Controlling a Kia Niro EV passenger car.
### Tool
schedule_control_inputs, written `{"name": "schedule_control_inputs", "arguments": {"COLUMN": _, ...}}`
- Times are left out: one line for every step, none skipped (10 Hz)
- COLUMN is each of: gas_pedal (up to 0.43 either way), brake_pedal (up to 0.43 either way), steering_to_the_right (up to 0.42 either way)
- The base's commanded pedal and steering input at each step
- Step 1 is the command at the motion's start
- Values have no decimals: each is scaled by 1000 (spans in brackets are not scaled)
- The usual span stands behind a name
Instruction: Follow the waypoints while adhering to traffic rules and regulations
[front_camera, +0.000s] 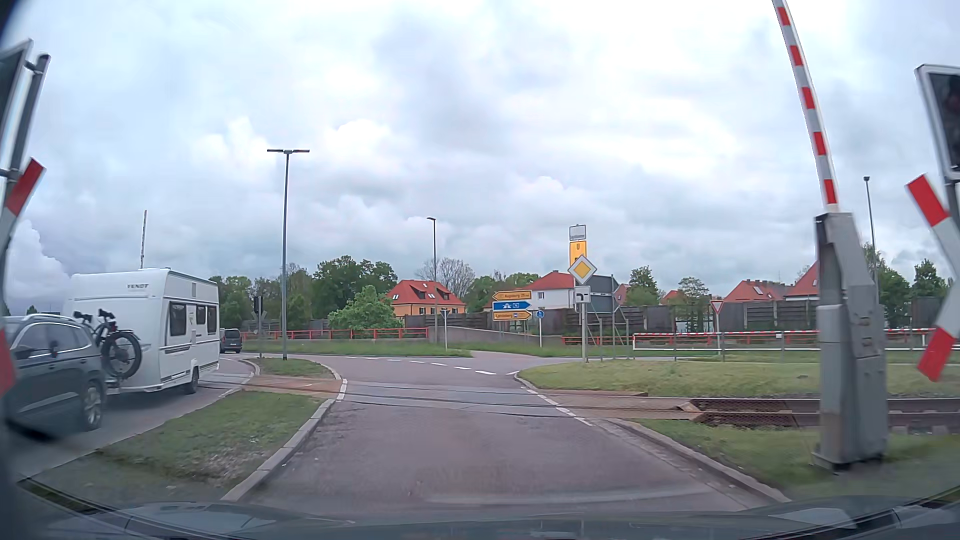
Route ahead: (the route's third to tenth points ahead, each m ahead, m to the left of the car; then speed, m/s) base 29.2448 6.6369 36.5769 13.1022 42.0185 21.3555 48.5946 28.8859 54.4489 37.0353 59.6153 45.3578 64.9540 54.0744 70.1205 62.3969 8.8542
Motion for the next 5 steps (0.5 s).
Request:
{"name": "schedule_control_inputs", "arguments": {"gas_pedal": 169, "brake_pedal": 12, "steering_to_the_right": -85}}
{"name": "schedule_control_inputs", "arguments": {"gas_pedal": 169, "brake_pedal": 12, "steering_to_the_right": -85}}
{"name": "schedule_control_inputs", "arguments": {"gas_pedal": 169, "brake_pedal": 6, "steering_to_the_right": -81}}
{"name": "schedule_control_inputs", "arguments": {"gas_pedal": 169, "brake_pedal": 12, "steering_to_the_right": -77}}
{"name": "schedule_control_inputs", "arguments": {"gas_pedal": 169, "brake_pedal": 12, "steering_to_the_right": -71}}
